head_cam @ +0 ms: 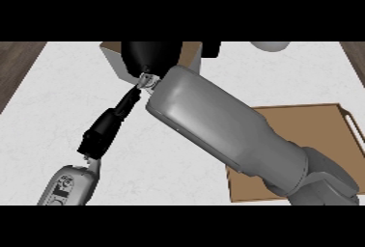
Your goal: Pick the cupcake from the tray and place it in the cardboard box
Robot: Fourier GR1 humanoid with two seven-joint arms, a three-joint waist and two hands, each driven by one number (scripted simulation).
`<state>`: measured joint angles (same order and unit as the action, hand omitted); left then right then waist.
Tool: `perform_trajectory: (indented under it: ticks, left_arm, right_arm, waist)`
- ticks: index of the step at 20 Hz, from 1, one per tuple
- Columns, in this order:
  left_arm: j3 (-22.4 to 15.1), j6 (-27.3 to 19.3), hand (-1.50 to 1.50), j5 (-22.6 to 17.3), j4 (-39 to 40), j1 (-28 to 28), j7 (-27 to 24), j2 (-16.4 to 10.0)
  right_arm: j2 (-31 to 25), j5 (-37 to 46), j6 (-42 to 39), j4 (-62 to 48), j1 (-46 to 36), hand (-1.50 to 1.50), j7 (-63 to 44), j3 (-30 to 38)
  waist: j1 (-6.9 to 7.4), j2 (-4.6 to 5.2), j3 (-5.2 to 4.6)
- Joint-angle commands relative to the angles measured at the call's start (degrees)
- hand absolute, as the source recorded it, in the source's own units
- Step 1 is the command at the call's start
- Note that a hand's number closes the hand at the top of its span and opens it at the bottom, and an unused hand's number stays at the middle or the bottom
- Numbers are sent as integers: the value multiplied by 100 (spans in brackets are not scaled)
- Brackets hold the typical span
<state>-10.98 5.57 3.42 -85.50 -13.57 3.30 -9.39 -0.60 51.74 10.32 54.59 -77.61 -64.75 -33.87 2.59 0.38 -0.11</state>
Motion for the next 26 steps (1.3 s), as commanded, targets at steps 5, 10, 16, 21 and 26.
perform_trajectory:
  ticks: [5, 10, 16, 21, 26]
  left_arm:
    - [-62, 1, 0, 68, 76, -54, 0, 149]
    - [-196, -50, 0, 159, -142, -146, 279, 253]
    - [-206, -42, 0, 166, -160, -73, 86, 301]
    - [71, 221, 0, -58, -69, -143, 112, 70]
    - [78, 27, 0, 117, 65, -169, 65, 140]
  right_arm:
    - [57, -228, 930, -1502, 154, 150, 16, -126]
    - [58, -749, 1414, -1890, 327, 150, 221, 257]
    - [58, -1499, 2234, -2099, 861, -150, 623, 511]
    - [57, -1695, 3330, -2169, 906, -150, 1585, 788]
    - [58, -1713, 4747, -1627, 1064, -150, 2007, 1166]
  waist:
    - [40, 34, 1]
    - [115, 54, 7]
    - [238, 80, 6]
    - [153, 93, 12]
    - [-37, 44, 17]
